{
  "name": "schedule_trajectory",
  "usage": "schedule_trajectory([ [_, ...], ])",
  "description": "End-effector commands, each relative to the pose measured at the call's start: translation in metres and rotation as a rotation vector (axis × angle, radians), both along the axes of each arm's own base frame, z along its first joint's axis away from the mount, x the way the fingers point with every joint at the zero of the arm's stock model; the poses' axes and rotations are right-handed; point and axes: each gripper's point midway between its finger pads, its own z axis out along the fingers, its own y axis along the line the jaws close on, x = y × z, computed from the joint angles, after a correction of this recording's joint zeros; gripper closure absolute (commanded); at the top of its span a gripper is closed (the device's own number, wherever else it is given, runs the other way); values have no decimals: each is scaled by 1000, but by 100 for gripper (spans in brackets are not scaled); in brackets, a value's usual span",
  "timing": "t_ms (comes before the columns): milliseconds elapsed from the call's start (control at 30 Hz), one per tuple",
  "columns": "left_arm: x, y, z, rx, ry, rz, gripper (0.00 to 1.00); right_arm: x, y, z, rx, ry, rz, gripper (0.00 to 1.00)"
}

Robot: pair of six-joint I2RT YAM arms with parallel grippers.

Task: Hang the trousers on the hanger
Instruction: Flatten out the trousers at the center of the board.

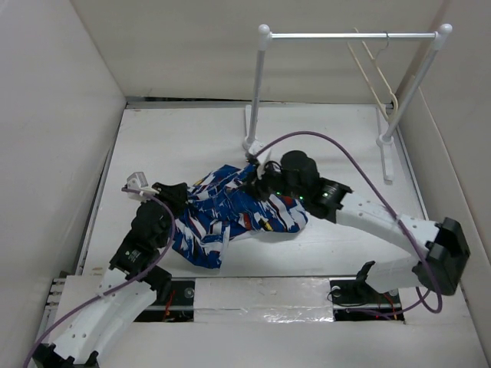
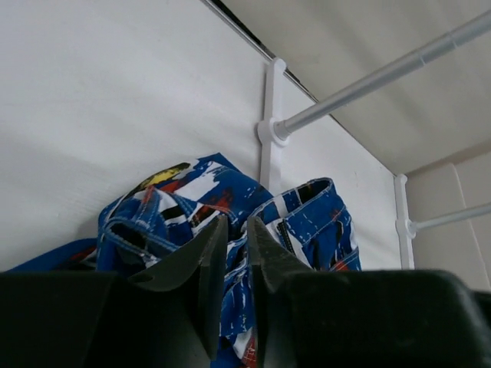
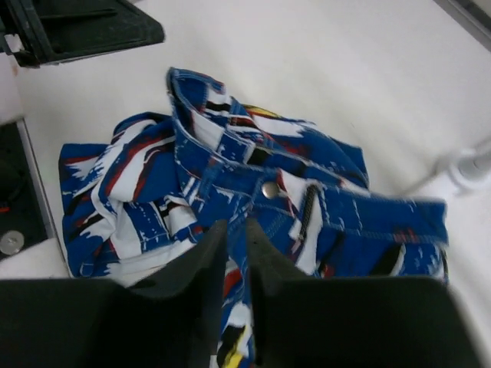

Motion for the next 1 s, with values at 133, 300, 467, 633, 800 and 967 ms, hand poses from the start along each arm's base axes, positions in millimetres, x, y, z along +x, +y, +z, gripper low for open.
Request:
schedule_trajectory([
  [133, -24, 36, 15, -105, -56, 148, 66, 16, 87, 7, -38, -138, 212, 18],
  [300, -41, 51, 57, -159, -171, 168, 64, 24, 123, -11, -137, -163, 343, 11],
  [467, -39, 45, 46, -145, -140, 139, 61, 33, 142, -46, -217, -134, 369, 4],
  [633, -38, 41, 37, -136, -111, 124, 60, 25, 154, -74, -280, -83, 417, 4],
  [800, -38, 38, 36, -135, -111, 111, 58, 16, 160, -96, -311, -75, 433, 7],
  [967, -34, 35, 31, -117, -88, 105, 58, 23, 165, -103, -313, -68, 404, 34],
])
